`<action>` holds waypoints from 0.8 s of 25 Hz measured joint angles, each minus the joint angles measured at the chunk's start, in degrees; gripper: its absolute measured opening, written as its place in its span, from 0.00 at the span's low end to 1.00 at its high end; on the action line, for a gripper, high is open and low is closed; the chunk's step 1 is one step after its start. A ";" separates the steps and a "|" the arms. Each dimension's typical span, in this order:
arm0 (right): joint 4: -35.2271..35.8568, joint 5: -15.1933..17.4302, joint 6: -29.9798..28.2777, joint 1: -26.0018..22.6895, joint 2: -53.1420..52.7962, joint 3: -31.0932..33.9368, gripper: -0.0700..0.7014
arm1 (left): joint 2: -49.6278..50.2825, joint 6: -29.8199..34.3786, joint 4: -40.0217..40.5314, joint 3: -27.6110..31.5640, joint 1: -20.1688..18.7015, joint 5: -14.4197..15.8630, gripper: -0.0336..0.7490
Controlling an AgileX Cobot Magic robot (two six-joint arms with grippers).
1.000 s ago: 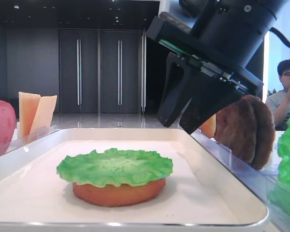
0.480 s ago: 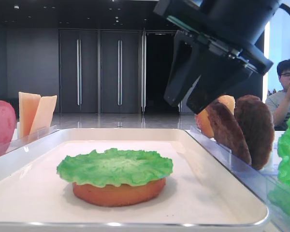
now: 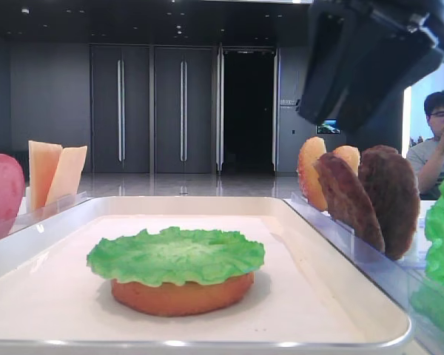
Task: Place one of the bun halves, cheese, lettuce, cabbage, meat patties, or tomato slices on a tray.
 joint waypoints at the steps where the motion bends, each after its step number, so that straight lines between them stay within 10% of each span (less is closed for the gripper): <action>1: -2.59 1.61 3.15 0.00 -0.73 0.00 0.48 | 0.00 0.00 0.00 0.00 0.00 0.00 0.39; 8: -22.36 16.47 22.23 -3.16 -7.22 0.00 0.43 | 0.00 0.00 0.00 0.00 0.00 0.00 0.39; 20: -25.88 27.34 19.48 -28.83 -22.32 0.00 0.42 | 0.00 0.00 0.00 0.00 0.00 0.00 0.39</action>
